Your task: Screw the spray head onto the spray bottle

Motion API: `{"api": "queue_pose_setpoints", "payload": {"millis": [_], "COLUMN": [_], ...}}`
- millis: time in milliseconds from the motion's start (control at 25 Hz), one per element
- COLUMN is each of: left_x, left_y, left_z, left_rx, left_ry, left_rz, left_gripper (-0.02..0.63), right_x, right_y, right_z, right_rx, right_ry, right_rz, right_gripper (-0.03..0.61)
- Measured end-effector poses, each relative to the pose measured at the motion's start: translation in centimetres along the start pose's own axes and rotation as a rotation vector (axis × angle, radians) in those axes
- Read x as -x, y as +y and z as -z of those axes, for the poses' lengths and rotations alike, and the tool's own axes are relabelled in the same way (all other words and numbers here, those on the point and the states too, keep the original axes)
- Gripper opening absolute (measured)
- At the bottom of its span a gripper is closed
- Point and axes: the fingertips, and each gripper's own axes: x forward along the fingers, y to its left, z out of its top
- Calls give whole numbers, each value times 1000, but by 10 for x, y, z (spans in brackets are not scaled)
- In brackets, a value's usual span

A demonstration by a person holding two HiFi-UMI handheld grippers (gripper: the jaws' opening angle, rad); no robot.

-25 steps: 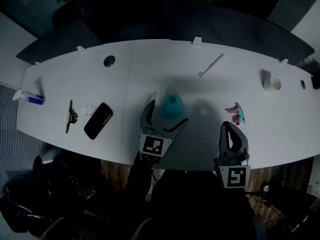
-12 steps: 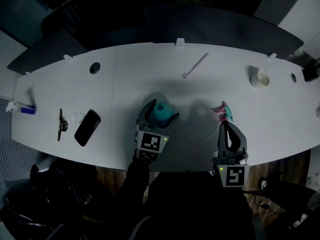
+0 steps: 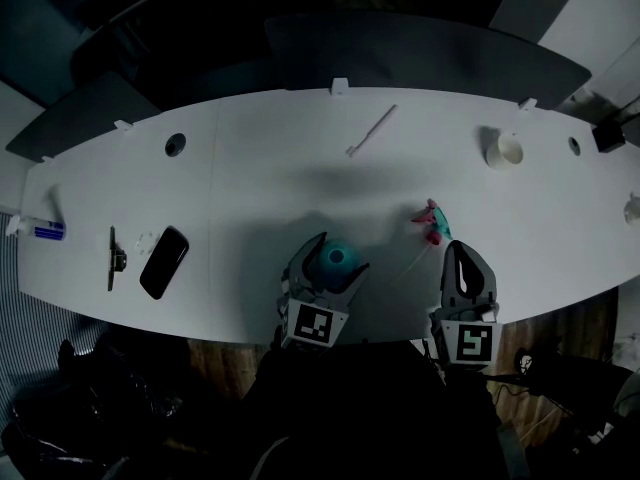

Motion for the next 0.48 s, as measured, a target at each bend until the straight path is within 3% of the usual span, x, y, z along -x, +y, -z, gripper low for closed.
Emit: {"api": "queue_pose_setpoints", "payload": {"millis": [120, 240, 320, 480], "left_x": [-1, 0, 1, 1], "left_y": [-4, -2, -2, -3], "left_z": [5, 4, 2, 0], "left_rx": [-41, -45, -43, -56], "left_ry": [21, 8, 7, 0], "left_rz": [7, -2, -6, -2], "left_gripper": [391, 392, 392, 393], "right_x": [-7, -21, -31, -47], "right_y": [-16, -22, -13, -10], "right_z": [25, 58, 68, 86], "right_rx": [-67, -237, -353, -506], "right_ry": [149, 350, 443, 528], "right_rz": [-8, -85, -143, -124], "right_gripper": [5, 12, 130, 210]}}
